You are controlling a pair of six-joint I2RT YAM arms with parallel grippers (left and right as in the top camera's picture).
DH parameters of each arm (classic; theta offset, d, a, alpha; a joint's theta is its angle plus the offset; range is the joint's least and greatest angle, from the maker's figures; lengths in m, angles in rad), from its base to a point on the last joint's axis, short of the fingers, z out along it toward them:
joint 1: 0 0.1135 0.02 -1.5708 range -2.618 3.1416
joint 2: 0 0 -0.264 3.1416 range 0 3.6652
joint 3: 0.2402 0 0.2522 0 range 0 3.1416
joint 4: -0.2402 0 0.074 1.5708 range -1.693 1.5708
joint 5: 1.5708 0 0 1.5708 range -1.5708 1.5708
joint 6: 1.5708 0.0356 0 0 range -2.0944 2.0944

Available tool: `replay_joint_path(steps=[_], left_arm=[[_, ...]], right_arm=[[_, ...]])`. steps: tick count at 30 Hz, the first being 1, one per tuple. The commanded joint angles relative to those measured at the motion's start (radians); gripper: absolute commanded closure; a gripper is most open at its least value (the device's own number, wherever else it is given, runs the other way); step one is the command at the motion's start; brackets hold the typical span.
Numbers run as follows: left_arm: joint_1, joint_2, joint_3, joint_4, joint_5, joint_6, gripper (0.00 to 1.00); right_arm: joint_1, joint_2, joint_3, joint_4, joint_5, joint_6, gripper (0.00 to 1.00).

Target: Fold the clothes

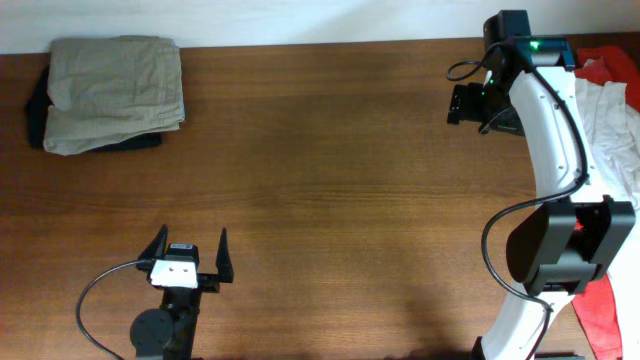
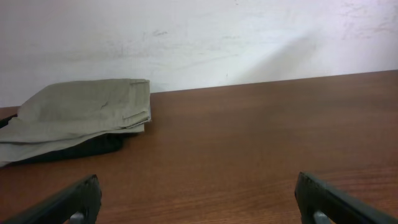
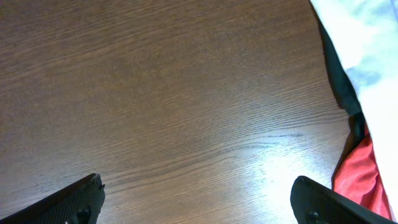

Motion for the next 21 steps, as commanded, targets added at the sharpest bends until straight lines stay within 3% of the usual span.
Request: replay_joint_path(steps=[1, 5, 10, 13, 16, 18, 19, 21], left_arm=[[0.000, -0.007, -0.003, -0.007, -0.008, 0.012, 0.01], [0.000, -0.007, -0.003, -0.007, -0.008, 0.012, 0.01], [0.000, -0.007, -0.003, -0.007, -0.008, 0.012, 0.01], [0.000, -0.007, -0.003, -0.007, -0.008, 0.012, 0.01], [0.000, -0.007, -0.003, -0.007, -0.008, 0.012, 0.01], [0.000, -0.007, -0.003, -0.007, -0.008, 0.012, 0.01], [0.000, -0.007, -0.003, -0.007, -0.007, 0.012, 0.01], [0.000, -0.007, -0.003, -0.007, -0.008, 0.012, 0.01]], right_arm=[[0.002, -0.018, -0.001, 0.000, 0.013, 0.002, 0.01], [0.010, -0.106, -0.001, 0.000, 0.024, 0.001, 0.01], [0.009, -0.356, -0.013, 0.002, 0.043, 0.004, 0.01], [0.011, -0.534, -0.131, 0.076, 0.042, 0.005, 0.01], [0.011, -0.782, -0.445, 0.325, 0.042, 0.005, 0.01], [0.011, -0.972, -0.723, 0.525, 0.025, 0.005, 0.01], [0.017, -1.157, -0.982, 0.698, -0.014, 0.005, 0.01], [0.032, -1.335, -1.201, 0.827, -0.026, 0.005, 0.01]])
